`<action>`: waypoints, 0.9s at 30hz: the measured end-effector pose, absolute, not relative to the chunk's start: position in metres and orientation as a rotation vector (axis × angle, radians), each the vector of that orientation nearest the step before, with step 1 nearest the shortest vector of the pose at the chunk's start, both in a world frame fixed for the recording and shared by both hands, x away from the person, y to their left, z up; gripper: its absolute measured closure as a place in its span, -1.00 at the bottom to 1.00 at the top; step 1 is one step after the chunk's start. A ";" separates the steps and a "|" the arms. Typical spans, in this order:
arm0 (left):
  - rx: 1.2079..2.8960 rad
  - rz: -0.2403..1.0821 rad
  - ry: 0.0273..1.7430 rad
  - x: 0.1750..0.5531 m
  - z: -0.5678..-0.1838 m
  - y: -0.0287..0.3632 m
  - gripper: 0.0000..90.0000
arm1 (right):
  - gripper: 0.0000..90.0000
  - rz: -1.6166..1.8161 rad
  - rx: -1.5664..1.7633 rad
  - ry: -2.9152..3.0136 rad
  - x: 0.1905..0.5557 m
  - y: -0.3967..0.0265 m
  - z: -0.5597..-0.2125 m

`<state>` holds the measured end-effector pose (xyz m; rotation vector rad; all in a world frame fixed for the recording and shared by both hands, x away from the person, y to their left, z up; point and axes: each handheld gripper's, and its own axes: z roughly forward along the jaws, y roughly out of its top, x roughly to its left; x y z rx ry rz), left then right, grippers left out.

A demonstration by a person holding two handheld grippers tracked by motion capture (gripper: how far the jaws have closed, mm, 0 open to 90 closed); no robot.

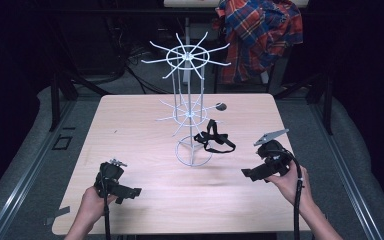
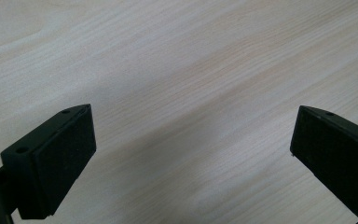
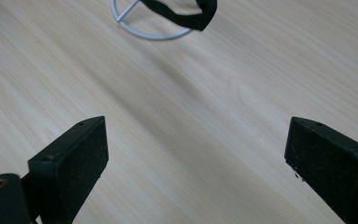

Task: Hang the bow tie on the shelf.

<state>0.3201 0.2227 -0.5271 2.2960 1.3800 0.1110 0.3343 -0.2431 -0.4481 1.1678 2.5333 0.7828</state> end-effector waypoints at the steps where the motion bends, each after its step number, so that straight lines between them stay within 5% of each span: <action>1: 2.295 0.111 1.381 0.320 -0.527 0.223 -1.00 | -0.89 0.785 1.166 2.536 0.333 -0.244 -0.450; 27: 2.296 0.122 1.377 0.320 -0.527 0.222 -0.99 | -0.91 0.488 1.177 2.664 0.308 -0.248 -0.512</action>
